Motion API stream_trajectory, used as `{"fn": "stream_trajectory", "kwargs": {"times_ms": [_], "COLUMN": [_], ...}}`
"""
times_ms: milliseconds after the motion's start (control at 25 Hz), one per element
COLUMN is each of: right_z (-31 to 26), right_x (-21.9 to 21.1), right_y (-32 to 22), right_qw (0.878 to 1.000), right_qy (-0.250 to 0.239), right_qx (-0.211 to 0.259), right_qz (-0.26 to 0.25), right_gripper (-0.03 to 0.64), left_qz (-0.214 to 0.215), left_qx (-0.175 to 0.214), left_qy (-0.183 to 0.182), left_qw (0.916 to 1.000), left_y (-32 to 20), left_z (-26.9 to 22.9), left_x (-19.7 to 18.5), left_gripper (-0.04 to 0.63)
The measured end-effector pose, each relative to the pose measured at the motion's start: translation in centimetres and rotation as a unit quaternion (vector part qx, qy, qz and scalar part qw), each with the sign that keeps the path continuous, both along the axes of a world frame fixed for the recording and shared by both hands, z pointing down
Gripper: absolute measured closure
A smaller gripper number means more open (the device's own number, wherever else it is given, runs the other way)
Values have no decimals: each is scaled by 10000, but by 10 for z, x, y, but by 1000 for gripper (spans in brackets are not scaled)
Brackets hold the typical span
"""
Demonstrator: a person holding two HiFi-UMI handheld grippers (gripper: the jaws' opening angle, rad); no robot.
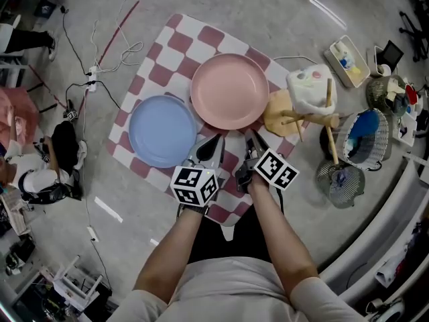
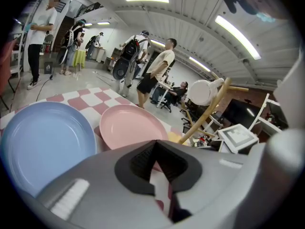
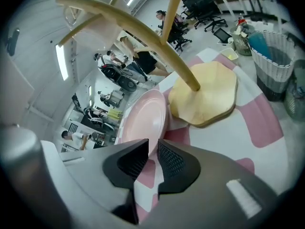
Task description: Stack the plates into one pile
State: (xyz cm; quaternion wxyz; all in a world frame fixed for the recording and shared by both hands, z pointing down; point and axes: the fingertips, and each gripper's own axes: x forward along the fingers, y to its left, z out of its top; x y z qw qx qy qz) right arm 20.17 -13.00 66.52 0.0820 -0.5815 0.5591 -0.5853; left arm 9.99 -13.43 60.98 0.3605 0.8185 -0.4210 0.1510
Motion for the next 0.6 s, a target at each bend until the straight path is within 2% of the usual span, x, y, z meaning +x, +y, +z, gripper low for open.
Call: {"fn": "stream_trajectory", "kwargs": {"times_ms": [240,600], "right_z": [20,31], "right_x": [2,-1], "right_y": [-9,-24], "right_qw": [9994,9984], "right_qy": [-23,-223], "right_qx": [-289,-452], "right_qz": [214,257], "right_gripper": [563,563], "left_qz": [-11,-125], "left_qx": [-41,-87], "left_qy": [-25,-32], "left_qw": [10000,9999], "left_y": [-2,-3], "left_z": [5,9], "left_x": [2,-2], "left_gripper": [589,589]}}
